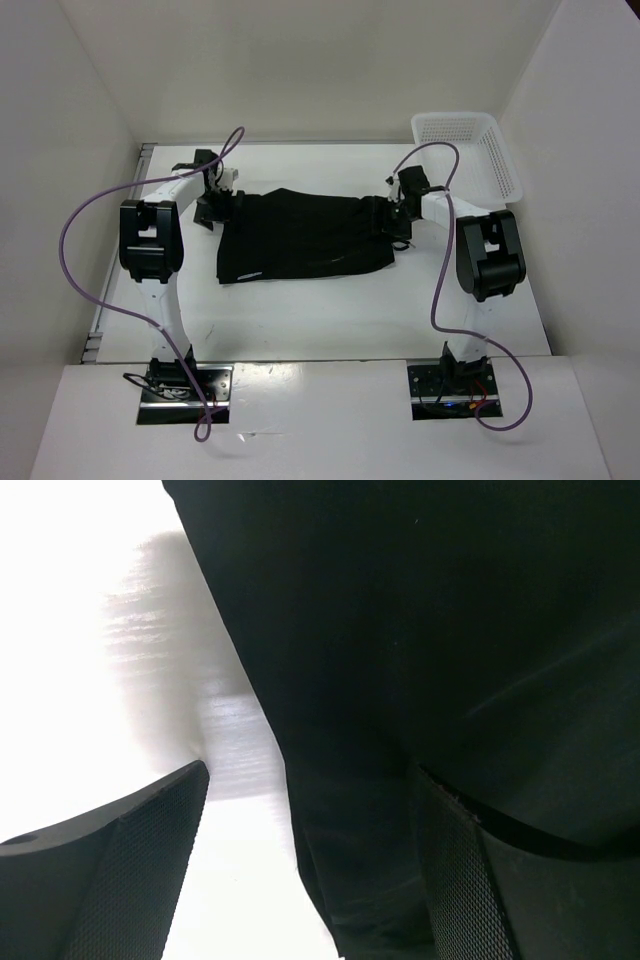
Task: Fold and stack the shorts
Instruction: Fold the shorts
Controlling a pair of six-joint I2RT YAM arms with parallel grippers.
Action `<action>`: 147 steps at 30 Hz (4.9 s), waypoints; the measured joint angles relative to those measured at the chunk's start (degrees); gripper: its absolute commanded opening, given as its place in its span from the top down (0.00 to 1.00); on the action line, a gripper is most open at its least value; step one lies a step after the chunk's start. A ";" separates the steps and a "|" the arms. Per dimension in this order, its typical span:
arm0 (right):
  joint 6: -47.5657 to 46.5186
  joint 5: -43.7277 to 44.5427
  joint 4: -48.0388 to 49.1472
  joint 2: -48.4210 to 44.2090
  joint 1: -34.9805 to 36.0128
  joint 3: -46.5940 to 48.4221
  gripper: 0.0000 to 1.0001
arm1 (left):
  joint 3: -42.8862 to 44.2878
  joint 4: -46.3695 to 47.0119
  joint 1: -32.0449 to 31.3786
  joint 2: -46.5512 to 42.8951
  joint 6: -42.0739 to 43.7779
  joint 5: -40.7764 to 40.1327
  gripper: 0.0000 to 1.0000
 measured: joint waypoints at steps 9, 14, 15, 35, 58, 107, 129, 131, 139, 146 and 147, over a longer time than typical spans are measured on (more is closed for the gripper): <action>1.64 12.92 0.02 0.68 0.02 2.05 0.23 | -0.31 -0.02 0.00 -0.22 0.02 -0.02 0.13; 0.13 16.24 -0.50 0.76 0.07 2.93 0.23 | -0.04 -0.39 0.00 -0.20 0.00 0.02 0.13; -0.37 16.74 -0.92 0.74 0.07 3.52 0.23 | 0.04 -0.57 0.00 -0.17 0.00 0.04 0.13; -7.65 22.10 0.15 4.50 0.44 7.28 0.11 | 1.99 -1.86 -0.92 1.01 -0.02 0.61 0.13; -8.94 13.11 -0.79 5.01 -0.50 9.86 1.00 | 1.53 -1.75 -1.22 0.81 -0.04 -0.39 0.21; 6.67 16.94 -19.91 11.34 26.36 45.24 1.00 | 24.35 -0.87 -12.57 16.55 -0.28 15.98 1.00; 14.95 17.29 -16.46 27.04 33.29 65.16 0.33 | 35.67 -1.95 -9.25 20.41 -0.02 -2.51 0.20; 14.12 16.24 -15.72 27.04 33.53 65.13 0.33 | 38.12 -2.49 -7.39 20.52 0.09 -4.37 0.16; 8.07 21.11 -11.87 20.70 34.21 54.31 0.38 | 37.20 -2.47 -0.72 12.31 -0.07 -4.26 0.14; 1.27 25.83 -8.87 3.56 32.79 29.90 0.49 | 19.85 -3.32 -4.07 -6.88 -0.04 10.32 0.23; 0.42 26.27 -8.13 1.33 32.59 26.97 0.49 | 18.45 -3.50 -4.72 -7.72 -0.04 11.82 0.23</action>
